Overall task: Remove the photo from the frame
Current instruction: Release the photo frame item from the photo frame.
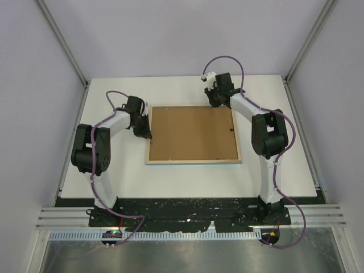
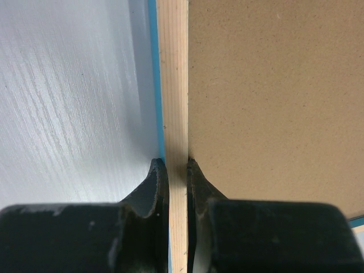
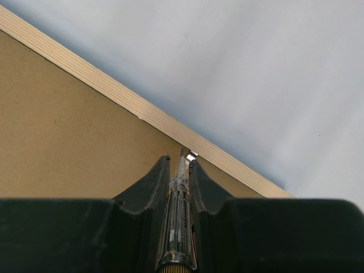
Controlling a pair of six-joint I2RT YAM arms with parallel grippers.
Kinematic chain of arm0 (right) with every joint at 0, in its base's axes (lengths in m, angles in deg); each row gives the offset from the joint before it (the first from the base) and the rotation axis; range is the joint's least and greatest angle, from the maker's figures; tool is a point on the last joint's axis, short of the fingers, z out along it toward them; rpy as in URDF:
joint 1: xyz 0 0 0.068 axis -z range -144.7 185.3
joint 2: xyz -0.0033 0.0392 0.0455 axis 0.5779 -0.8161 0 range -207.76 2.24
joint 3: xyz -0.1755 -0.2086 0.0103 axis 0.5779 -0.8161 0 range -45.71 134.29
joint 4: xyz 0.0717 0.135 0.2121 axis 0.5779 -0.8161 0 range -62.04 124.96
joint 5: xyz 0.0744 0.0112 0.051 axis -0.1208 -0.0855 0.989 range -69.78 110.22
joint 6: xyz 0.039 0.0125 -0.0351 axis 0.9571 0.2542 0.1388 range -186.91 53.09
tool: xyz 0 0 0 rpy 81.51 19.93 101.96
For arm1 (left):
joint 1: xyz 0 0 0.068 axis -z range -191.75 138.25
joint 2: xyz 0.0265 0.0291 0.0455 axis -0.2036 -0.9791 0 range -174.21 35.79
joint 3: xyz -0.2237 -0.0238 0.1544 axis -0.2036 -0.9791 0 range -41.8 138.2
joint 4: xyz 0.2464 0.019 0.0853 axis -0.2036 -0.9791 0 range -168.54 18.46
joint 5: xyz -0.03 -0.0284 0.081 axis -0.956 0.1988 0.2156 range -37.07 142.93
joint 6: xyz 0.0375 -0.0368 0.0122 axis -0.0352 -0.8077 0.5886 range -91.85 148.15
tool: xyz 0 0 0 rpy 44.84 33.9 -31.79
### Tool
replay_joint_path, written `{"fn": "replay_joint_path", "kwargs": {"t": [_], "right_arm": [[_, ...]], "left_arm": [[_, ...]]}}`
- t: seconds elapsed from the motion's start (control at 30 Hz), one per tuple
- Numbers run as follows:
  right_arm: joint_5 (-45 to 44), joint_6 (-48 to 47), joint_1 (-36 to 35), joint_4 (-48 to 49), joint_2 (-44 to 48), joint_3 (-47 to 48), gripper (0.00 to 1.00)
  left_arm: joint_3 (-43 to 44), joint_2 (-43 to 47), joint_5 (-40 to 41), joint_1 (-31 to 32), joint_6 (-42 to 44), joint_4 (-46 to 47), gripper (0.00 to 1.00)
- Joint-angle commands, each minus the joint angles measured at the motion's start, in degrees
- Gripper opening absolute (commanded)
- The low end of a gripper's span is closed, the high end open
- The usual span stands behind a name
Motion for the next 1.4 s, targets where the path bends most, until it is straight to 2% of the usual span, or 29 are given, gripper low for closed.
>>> {"fn": "replay_joint_path", "kwargs": {"t": [0.0, 1.37], "right_arm": [[-1.0, -0.1, 0.4, 2.7, 0.1, -0.3, 0.08], [-2.3, -3.3, 2.3, 0.0, -0.2, -0.4, 0.08]], "left_arm": [[1.4, -0.7, -2.7, -0.3, 1.0, 0.4, 0.0], [1.4, -0.8, -3.1, -0.8, 0.7, 0.3, 0.0]]}}
